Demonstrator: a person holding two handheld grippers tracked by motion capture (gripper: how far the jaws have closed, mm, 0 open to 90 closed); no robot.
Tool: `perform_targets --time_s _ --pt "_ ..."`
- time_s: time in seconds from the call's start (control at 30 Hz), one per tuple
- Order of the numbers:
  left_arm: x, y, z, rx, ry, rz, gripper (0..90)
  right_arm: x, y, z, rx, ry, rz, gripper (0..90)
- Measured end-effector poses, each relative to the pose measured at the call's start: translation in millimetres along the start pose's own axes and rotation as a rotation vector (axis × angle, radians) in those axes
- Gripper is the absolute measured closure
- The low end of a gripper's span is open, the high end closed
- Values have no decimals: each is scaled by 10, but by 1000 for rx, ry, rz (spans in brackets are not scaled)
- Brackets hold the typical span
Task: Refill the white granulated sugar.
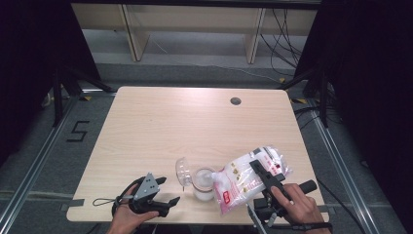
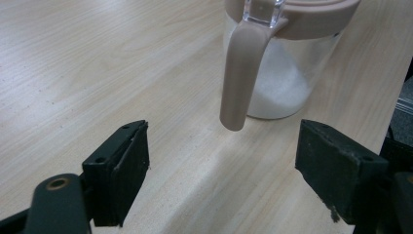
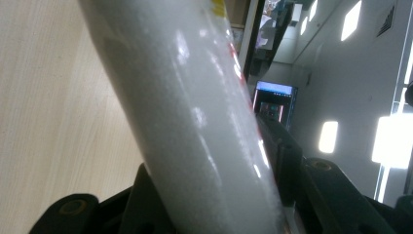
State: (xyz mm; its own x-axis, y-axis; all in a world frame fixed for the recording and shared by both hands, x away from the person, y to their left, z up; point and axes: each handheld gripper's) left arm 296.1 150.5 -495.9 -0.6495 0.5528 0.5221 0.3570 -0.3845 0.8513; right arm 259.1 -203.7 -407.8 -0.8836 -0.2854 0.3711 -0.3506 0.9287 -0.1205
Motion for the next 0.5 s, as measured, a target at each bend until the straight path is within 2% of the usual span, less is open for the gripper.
perform_targets --time_s 0.03,0.07,0.1,0.13,0.23,0.27,0.33,0.37,0.43,0.5 --pt "1 -2 -7 2 3 2 196 6 8 -25 30 2 1 639" --pt "2 0 -5 -7 7 5 196 9 11 -26 32 -1 -3 640" --pt "1 2 -11 -1 2 -1 196 19 16 -43 48 0 -2 641" --pt "5 4 -14 1 4 -1 196 18 14 -23 18 7 1 642" --pt "14 8 -3 -8 4 1 196 24 16 -16 7 7 10 644" --pt "13 5 -2 2 4 0 196 23 14 -2 -5 12 13 645" --pt "16 9 1 -6 5 -2 196 20 18 -36 42 0 5 646" --pt "16 9 1 -6 5 -2 196 18 18 -40 51 -4 2 647" --pt "15 16 10 -28 0 -2 196 17 18 -23 33 7 9 648" --pt "10 13 11 -27 1 0 196 10 18 -20 33 4 -1 650"
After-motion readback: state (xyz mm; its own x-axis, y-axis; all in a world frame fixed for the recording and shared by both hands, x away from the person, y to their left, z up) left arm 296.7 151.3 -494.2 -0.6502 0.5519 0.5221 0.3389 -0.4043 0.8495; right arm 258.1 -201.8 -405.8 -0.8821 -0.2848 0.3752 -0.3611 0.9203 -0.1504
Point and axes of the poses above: each handheld gripper's, and its own axes: x roughly backward along the jaws, y roughly out of its top, z roughly to its left, and after that the axes turned 10 degrees about y, right-handed
